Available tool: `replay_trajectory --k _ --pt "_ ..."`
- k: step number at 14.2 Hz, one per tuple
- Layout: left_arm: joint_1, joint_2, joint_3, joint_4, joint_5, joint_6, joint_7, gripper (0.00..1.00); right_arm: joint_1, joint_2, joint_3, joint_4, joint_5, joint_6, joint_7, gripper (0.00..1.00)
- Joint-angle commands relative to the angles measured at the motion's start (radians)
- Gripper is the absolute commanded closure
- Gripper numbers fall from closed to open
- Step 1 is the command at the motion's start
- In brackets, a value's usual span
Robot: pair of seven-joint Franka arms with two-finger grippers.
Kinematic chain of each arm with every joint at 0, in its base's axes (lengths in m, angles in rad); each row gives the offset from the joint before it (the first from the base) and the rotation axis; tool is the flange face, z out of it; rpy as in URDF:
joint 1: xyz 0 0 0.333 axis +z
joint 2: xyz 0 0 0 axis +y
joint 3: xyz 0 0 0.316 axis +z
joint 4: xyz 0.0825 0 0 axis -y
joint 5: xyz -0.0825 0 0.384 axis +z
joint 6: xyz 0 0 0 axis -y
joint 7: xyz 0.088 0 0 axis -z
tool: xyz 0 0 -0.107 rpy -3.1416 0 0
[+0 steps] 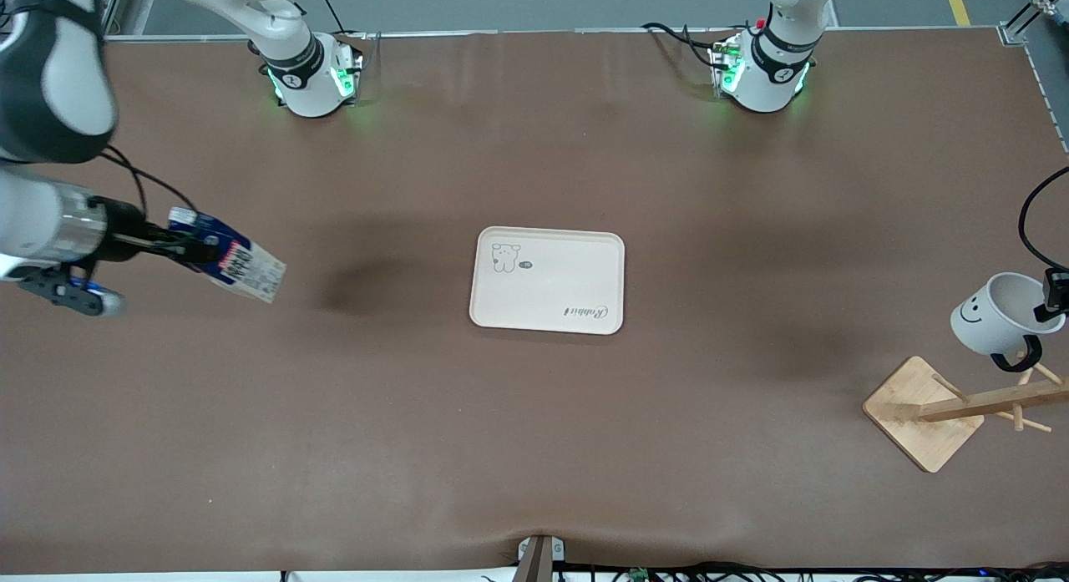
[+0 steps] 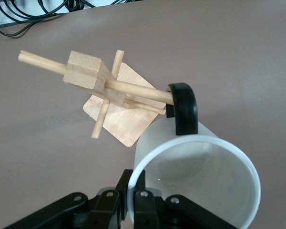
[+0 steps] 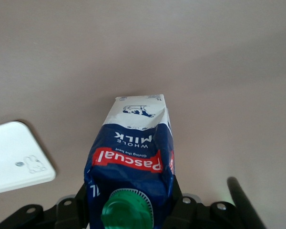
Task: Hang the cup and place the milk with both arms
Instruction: 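Hang the mug handle on the stand peg with the left gripper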
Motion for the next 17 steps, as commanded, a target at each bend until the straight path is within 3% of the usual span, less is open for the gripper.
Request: replay_trajectory --k 1,3,4,5,6,7,11,17 --pt "0.031 0.043 -0.009 0.065 -0.035 -0.007 0.053 1.00 -0.062 -0.049 0.026 -0.120 -0.017 0.045 -0.042 1.00" --pt "0.031 0.052 -0.008 0.072 -0.036 -0.007 0.055 1.00 -0.072 -0.043 0.025 -0.146 -0.044 0.056 -0.045 1.00" --pt "0.027 0.053 -0.008 0.072 -0.037 -0.007 0.050 0.88 -0.072 -0.044 0.026 -0.170 -0.075 0.073 -0.045 1.00" --pt "0.024 0.053 -0.009 0.072 -0.039 -0.007 0.039 0.57 -0.073 -0.053 0.026 -0.214 -0.083 0.108 -0.059 1.00" --pt "0.021 0.052 -0.012 0.074 -0.042 -0.007 0.030 0.10 -0.079 -0.079 0.026 -0.276 -0.084 0.157 -0.096 1.00" --pt "0.019 0.050 -0.018 0.072 -0.057 -0.007 0.000 0.00 -0.084 -0.102 0.026 -0.332 -0.084 0.211 -0.119 1.00" --pt "-0.024 0.014 -0.023 0.072 -0.057 -0.026 -0.129 0.00 -0.124 -0.112 0.026 -0.465 -0.084 0.330 -0.180 1.00" --pt "-0.033 -0.080 -0.092 0.071 -0.051 -0.228 -0.434 0.00 -0.150 -0.103 0.026 -0.548 -0.089 0.420 -0.209 1.00"
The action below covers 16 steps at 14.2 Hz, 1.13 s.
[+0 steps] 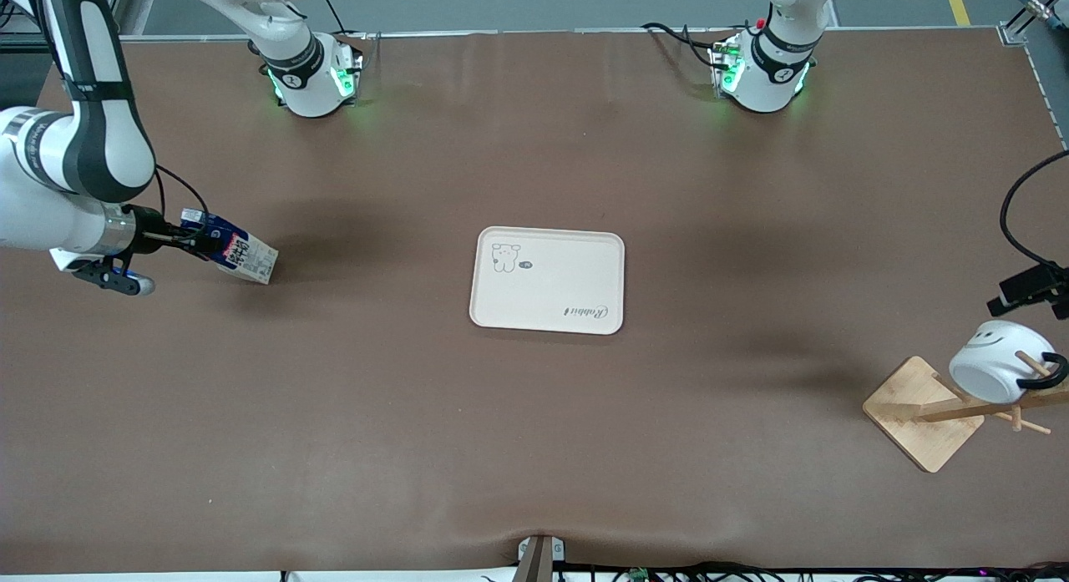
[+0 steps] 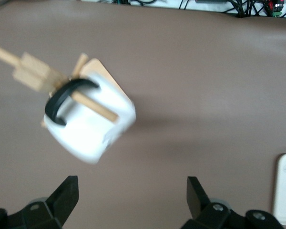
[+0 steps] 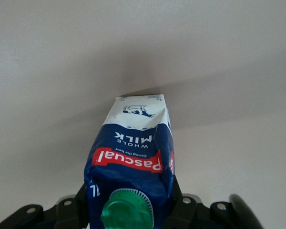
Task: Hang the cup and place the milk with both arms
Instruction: 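Hang the mug handle on the stand peg with the left gripper, then set the milk down and release it while the left gripper withdraws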
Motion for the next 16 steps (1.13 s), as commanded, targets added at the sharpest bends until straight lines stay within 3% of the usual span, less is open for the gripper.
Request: replay_trajectory --k 1,3,5,6,9,12,16 --pt "0.004 -0.058 -0.039 -0.007 0.003 -0.094 -0.137 0.00 -0.015 -0.038 0.020 -0.034 -0.030 0.012 -0.015 1.00" --pt "0.005 -0.073 -0.090 -0.007 0.066 -0.110 -0.212 0.00 -0.016 -0.037 0.021 -0.034 -0.050 0.014 -0.042 0.95" --pt "0.005 -0.079 -0.123 -0.009 0.091 -0.125 -0.266 0.00 -0.019 -0.031 0.020 -0.034 -0.052 0.020 -0.042 0.67" --pt "0.005 -0.082 -0.140 -0.007 0.093 -0.141 -0.292 0.00 -0.019 -0.026 0.021 -0.034 -0.052 0.018 -0.042 0.33" --pt "0.005 -0.091 -0.186 -0.007 0.115 -0.153 -0.355 0.00 -0.019 -0.026 0.021 -0.029 -0.050 0.012 -0.040 0.00" --pt "0.005 -0.095 -0.194 -0.010 0.119 -0.158 -0.357 0.00 -0.016 -0.026 0.023 0.020 -0.049 -0.052 -0.037 0.00" --pt "0.005 -0.095 -0.205 -0.007 0.122 -0.162 -0.354 0.00 -0.015 -0.020 0.023 0.197 -0.040 -0.215 -0.039 0.00"
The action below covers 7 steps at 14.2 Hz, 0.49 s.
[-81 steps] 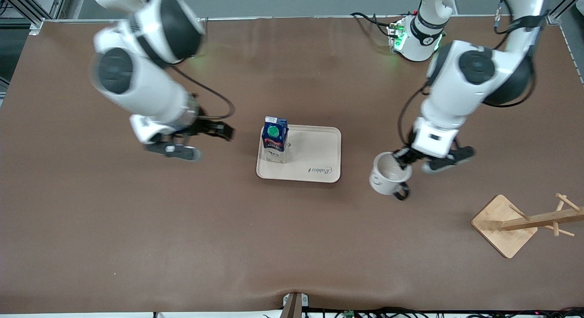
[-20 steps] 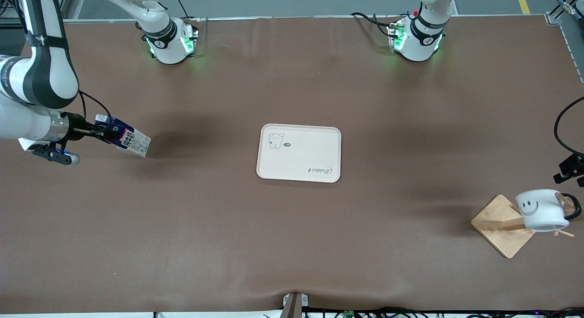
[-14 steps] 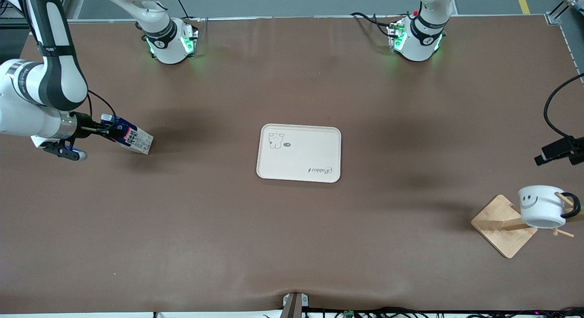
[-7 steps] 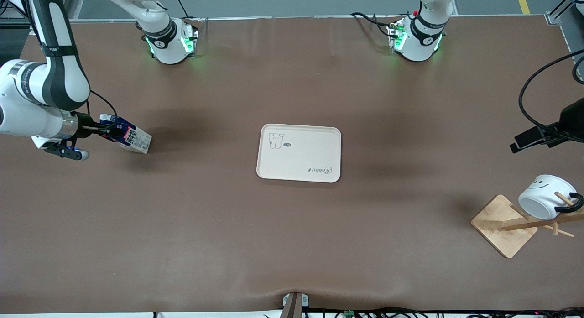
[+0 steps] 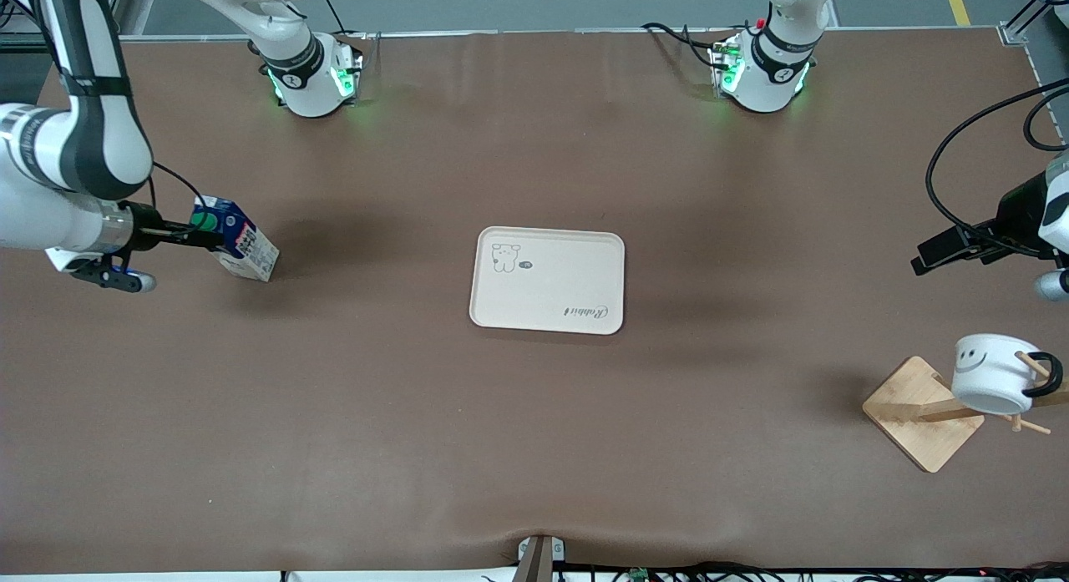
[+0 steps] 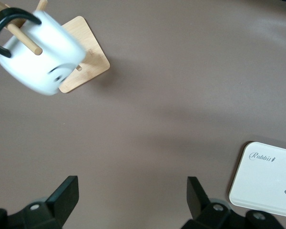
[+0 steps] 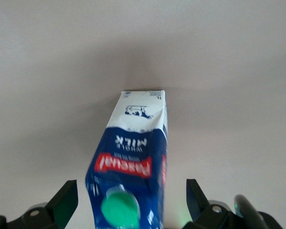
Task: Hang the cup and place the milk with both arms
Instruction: 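Set the milk down and release it while the left gripper withdraws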
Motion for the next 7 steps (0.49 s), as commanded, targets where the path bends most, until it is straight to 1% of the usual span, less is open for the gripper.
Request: replay_trajectory --k 1,2,4,7 --pt "0.008 -0.022 -0.011 -0.007 0.032 -0.014 -0.009 0.00 -0.013 -0.004 0.013 0.162 -0.011 -0.141 -0.005 0.00" --pt "0.008 -0.022 -0.022 -0.007 0.044 -0.014 -0.008 0.00 -0.008 0.005 0.016 0.221 -0.008 -0.193 -0.005 0.00" --pt "0.008 -0.020 -0.044 -0.007 0.073 -0.012 -0.009 0.00 0.012 0.011 0.018 0.315 -0.011 -0.247 -0.005 0.00" --pt "0.008 -0.017 -0.051 -0.005 0.078 -0.012 -0.002 0.00 0.032 0.016 0.018 0.360 -0.011 -0.250 -0.008 0.00"
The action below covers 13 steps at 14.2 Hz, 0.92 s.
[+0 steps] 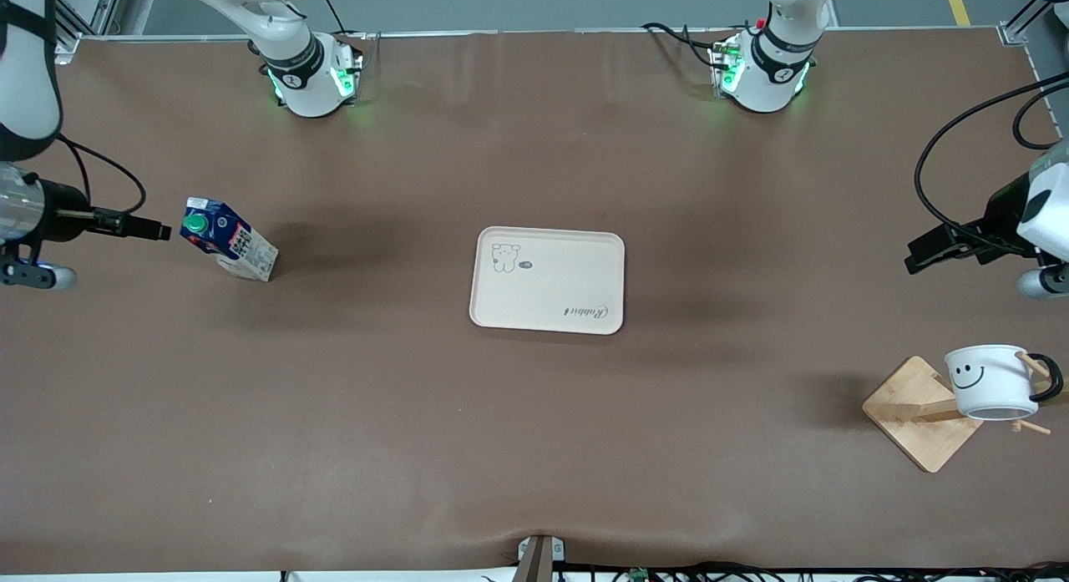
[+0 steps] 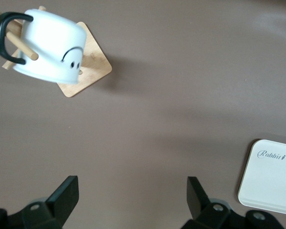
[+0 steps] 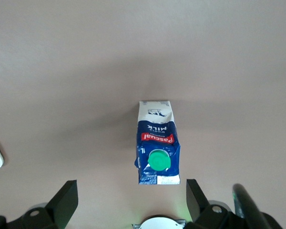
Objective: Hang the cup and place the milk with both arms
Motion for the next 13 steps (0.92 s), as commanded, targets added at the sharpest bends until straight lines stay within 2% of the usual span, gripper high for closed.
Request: replay_trajectory --k 1,3,4,8,11,13 --pt "0.006 -0.015 -0.010 -0.005 0.024 -0.012 -0.002 0.00 0.016 0.022 0.001 0.054 -0.015 -0.004 -0.007 0.00" --pt "0.006 -0.012 -0.013 -0.005 0.025 -0.012 0.000 0.00 0.036 0.037 0.001 0.184 -0.026 -0.030 -0.007 0.00" --pt "0.006 -0.012 -0.012 -0.004 0.024 -0.012 0.000 0.00 0.033 0.039 0.001 0.241 -0.028 -0.084 -0.007 0.00" --pt "0.006 -0.012 -0.013 0.026 0.037 -0.012 0.009 0.00 0.011 0.030 -0.005 0.420 -0.026 -0.220 -0.007 0.00" --pt "0.005 -0.024 -0.012 0.026 0.037 -0.013 0.024 0.00 0.014 -0.039 -0.002 0.412 -0.026 -0.258 -0.008 0.00" --pt "-0.064 -0.059 0.034 0.010 0.036 -0.015 0.030 0.00 0.011 -0.094 -0.005 0.357 -0.028 -0.263 -0.008 0.00"
